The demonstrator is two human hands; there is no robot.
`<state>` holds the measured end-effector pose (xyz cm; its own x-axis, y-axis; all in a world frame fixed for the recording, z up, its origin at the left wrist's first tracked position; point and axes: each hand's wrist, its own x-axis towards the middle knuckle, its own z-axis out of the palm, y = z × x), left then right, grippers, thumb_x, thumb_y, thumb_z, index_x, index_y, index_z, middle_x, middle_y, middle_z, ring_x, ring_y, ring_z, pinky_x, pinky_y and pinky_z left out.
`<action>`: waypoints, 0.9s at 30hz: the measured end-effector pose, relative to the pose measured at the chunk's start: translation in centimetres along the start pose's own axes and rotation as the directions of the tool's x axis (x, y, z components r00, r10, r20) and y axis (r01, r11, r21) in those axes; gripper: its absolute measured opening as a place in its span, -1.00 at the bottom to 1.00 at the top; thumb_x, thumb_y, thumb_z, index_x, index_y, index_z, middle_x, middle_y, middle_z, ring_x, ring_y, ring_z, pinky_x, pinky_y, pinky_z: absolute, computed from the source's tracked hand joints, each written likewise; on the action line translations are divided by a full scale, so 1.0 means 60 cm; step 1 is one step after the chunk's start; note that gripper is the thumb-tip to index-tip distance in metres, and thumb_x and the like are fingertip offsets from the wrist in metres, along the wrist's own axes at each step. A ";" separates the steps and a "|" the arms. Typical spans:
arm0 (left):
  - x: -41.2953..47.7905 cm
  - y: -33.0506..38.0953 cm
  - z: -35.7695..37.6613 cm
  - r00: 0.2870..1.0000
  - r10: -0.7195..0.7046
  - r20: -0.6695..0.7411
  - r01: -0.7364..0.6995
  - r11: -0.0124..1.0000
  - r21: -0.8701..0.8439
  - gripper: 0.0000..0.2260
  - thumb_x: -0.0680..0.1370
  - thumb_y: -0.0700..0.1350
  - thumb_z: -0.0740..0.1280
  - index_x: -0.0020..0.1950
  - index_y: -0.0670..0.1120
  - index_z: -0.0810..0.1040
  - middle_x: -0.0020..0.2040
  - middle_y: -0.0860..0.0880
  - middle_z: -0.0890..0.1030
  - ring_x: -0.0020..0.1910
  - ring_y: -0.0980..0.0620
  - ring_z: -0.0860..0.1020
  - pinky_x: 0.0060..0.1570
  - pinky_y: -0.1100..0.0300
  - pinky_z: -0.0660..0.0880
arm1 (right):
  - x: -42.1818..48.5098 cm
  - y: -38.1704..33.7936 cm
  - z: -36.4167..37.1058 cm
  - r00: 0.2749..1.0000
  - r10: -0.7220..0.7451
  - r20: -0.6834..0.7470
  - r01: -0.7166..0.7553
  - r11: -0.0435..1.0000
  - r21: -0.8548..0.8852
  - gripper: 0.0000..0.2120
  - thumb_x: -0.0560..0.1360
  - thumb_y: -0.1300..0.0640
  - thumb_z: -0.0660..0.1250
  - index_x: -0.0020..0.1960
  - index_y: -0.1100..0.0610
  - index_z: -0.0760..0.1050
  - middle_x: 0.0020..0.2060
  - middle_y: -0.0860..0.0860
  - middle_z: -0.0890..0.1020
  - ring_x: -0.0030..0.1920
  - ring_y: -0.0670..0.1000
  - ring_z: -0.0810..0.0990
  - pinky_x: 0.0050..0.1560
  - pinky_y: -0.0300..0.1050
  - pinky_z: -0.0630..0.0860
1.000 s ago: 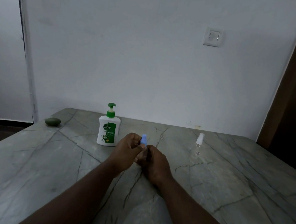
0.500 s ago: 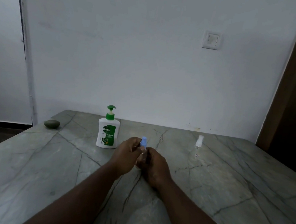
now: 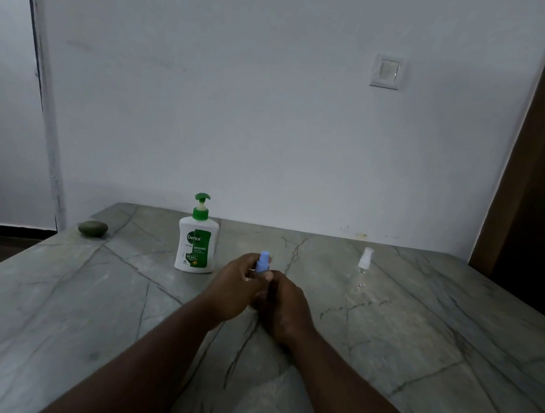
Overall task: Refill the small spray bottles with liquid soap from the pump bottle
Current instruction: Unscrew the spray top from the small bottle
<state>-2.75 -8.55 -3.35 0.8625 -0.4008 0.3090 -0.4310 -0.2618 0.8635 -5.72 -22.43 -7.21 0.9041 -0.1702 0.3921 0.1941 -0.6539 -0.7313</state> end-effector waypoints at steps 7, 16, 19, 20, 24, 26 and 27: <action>0.004 -0.009 -0.022 0.997 -0.066 -0.028 0.063 0.993 -0.101 -0.87 0.63 -0.19 0.35 0.12 0.00 0.63 -0.01 -0.01 0.72 -0.06 0.04 0.69 -0.08 0.16 0.61 | -0.001 -0.003 0.003 0.999 0.037 -0.009 -0.037 0.999 0.017 -0.66 0.53 -0.11 0.47 0.25 -0.01 0.58 0.10 -0.10 0.70 0.04 -0.05 0.65 0.05 -0.22 0.53; 0.007 -0.011 -0.018 0.999 -0.042 -0.013 0.040 0.990 -0.135 -0.77 0.65 -0.17 0.36 0.29 0.06 0.56 0.08 0.04 0.70 0.01 0.05 0.71 -0.11 0.16 0.66 | 0.000 -0.003 0.003 1.000 0.029 -0.001 -0.029 0.999 0.023 -0.68 0.48 -0.16 0.48 0.18 -0.10 0.56 0.03 -0.15 0.70 0.00 -0.09 0.66 -0.01 -0.21 0.55; 0.006 -0.009 -0.015 0.999 0.000 -0.032 -0.001 1.000 -0.029 -0.89 0.66 -0.12 0.35 0.14 0.02 0.64 -0.03 0.01 0.73 -0.07 0.05 0.71 -0.08 0.14 0.66 | -0.001 -0.003 0.000 1.000 0.026 0.002 -0.026 0.999 0.035 -0.66 0.48 -0.15 0.48 0.20 -0.08 0.56 0.05 -0.13 0.70 0.01 -0.07 0.66 -0.01 -0.20 0.55; 0.006 -0.008 -0.014 0.999 0.004 -0.046 -0.006 1.000 -0.026 -0.92 0.65 -0.12 0.37 0.11 0.00 0.64 -0.06 -0.01 0.73 -0.11 0.05 0.70 -0.13 0.18 0.64 | -0.001 -0.004 0.000 1.000 0.025 0.007 -0.025 0.999 0.036 -0.64 0.48 -0.15 0.48 0.22 -0.06 0.56 0.06 -0.12 0.70 0.02 -0.06 0.66 0.00 -0.20 0.54; 0.006 -0.001 -0.011 0.993 0.036 -0.114 -0.044 0.996 -0.072 -0.96 0.63 -0.18 0.40 0.05 -0.06 0.63 -0.16 0.00 0.69 -0.31 0.21 0.63 -0.38 0.38 0.50 | -0.001 -0.005 0.000 1.000 0.027 0.003 -0.027 1.000 0.009 -0.64 0.48 -0.16 0.48 0.22 -0.07 0.56 0.07 -0.11 0.70 0.02 -0.05 0.66 0.03 -0.17 0.56; 0.006 0.004 -0.008 0.990 0.035 -0.134 -0.048 0.994 -0.094 -0.95 0.64 -0.16 0.39 0.08 -0.05 0.63 -0.12 -0.01 0.70 -0.28 0.23 0.64 -0.39 0.40 0.49 | 0.000 -0.005 0.001 0.999 0.036 -0.005 -0.036 0.999 0.005 -0.65 0.48 -0.17 0.48 0.20 -0.08 0.56 0.07 -0.11 0.70 0.01 -0.07 0.66 0.06 -0.13 0.58; 0.007 0.005 -0.007 0.990 0.033 -0.140 -0.048 0.993 -0.105 -0.95 0.65 -0.14 0.38 0.08 -0.02 0.63 -0.08 -0.01 0.71 -0.24 0.21 0.66 -0.37 0.39 0.51 | 0.001 -0.005 0.002 0.999 0.044 -0.002 -0.044 0.999 0.010 -0.63 0.46 -0.18 0.49 0.20 -0.08 0.57 0.06 -0.11 0.71 0.02 -0.07 0.67 0.08 -0.09 0.60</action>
<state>-2.43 -8.43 -2.81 0.8764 -0.2825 0.3901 -0.4418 -0.1490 0.8847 -5.70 -22.18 -7.03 0.9107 -0.2004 0.3612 0.1580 -0.6388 -0.7530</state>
